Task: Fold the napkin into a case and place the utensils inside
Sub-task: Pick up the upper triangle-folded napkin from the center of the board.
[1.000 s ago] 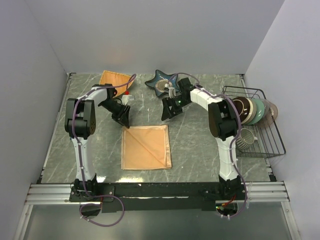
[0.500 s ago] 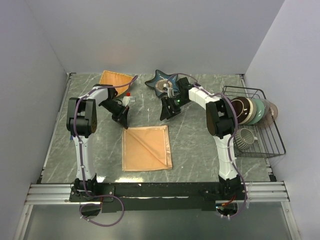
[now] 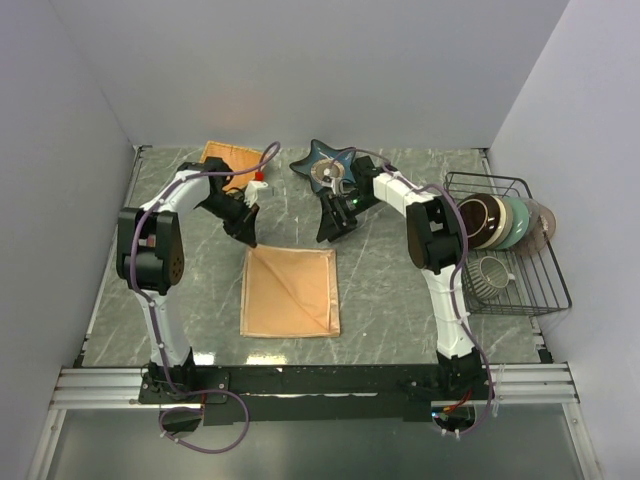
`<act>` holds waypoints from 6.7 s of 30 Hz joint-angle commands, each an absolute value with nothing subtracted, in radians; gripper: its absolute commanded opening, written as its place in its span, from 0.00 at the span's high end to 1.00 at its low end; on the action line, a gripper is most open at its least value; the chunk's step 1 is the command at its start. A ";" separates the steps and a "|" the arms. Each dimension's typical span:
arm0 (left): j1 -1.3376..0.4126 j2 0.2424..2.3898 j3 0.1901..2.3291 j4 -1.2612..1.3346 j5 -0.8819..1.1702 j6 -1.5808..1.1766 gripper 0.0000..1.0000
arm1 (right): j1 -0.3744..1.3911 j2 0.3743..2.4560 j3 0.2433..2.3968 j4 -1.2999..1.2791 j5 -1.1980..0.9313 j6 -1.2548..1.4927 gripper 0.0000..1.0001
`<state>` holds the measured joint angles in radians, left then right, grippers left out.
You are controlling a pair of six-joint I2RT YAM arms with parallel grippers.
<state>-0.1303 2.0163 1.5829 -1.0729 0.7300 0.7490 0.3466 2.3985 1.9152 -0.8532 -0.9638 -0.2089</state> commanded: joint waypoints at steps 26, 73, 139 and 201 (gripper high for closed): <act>-0.124 1.960 1.537 -0.821 0.853 0.626 0.36 | 0.391 2.392 1.888 -0.996 -0.922 -0.397 0.89; -0.425 2.157 1.615 -0.742 1.000 0.738 0.99 | 0.393 2.279 1.819 -0.979 -1.028 -0.351 0.98; -0.379 2.135 1.719 -0.886 0.962 0.802 0.49 | 0.414 2.329 1.819 -1.088 -1.019 -0.494 1.00; -0.152 2.350 1.839 -1.373 0.784 1.244 0.57 | 0.525 1.997 1.686 -0.959 -0.881 -0.680 1.00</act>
<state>-0.1616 2.3684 1.8729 -1.3533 0.8528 1.1858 0.5186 2.0716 1.6634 -0.9398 -0.8715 -0.6521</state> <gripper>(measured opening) 0.458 0.022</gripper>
